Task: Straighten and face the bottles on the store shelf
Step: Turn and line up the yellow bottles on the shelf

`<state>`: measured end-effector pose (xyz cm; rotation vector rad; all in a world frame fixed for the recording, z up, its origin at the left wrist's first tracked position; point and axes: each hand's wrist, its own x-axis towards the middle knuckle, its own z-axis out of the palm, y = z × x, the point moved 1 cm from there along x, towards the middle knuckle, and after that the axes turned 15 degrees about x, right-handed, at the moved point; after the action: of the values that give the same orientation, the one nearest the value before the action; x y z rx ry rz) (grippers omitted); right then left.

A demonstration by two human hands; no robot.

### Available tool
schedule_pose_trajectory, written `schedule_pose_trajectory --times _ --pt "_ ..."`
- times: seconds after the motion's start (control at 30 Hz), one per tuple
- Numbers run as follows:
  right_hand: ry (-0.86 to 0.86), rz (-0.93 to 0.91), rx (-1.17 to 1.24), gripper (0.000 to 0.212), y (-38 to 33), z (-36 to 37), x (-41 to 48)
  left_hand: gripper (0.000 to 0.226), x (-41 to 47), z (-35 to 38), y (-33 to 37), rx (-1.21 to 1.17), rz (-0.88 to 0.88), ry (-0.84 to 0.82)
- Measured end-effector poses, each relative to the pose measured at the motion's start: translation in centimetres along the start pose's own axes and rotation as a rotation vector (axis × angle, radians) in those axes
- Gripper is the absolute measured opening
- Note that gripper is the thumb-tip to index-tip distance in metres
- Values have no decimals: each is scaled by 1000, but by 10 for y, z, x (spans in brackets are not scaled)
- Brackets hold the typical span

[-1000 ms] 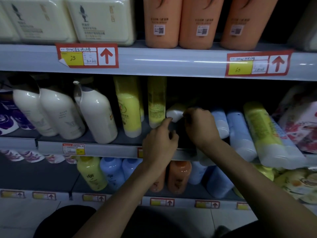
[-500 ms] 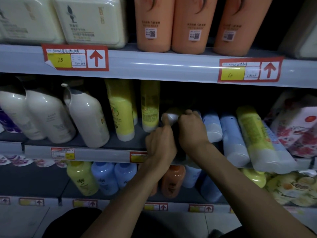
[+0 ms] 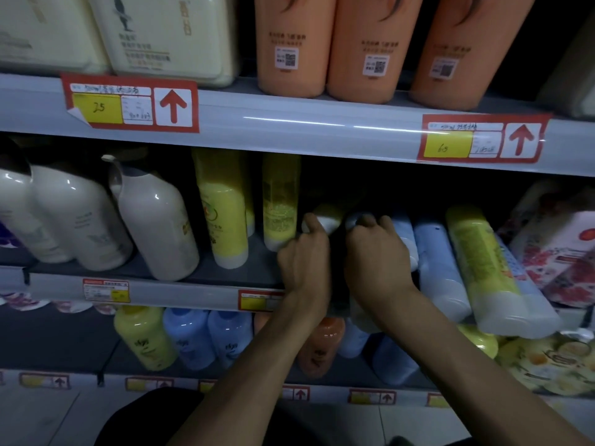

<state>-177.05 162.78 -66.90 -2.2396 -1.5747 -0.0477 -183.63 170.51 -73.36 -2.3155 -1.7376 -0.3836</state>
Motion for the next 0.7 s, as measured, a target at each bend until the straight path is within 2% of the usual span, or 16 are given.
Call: schedule_pose_trajectory --times 0.13,0.2,0.3,0.47,0.7 --pt "-73 14 -16 36 -1 -2 -25 48 4 -7 1 69 10 -33" --pt "-119 48 -31 52 1 -3 -40 46 5 -6 8 66 24 -59" --pt "-138 98 -29 73 6 -7 -52 58 6 -8 11 25 10 18" --pt "-90 156 66 60 8 -8 -49 67 -5 -18 2 -67 -50 18" --pt "-22 180 149 53 13 -2 -35 66 -32 -34 -20 -92 -13 -7"
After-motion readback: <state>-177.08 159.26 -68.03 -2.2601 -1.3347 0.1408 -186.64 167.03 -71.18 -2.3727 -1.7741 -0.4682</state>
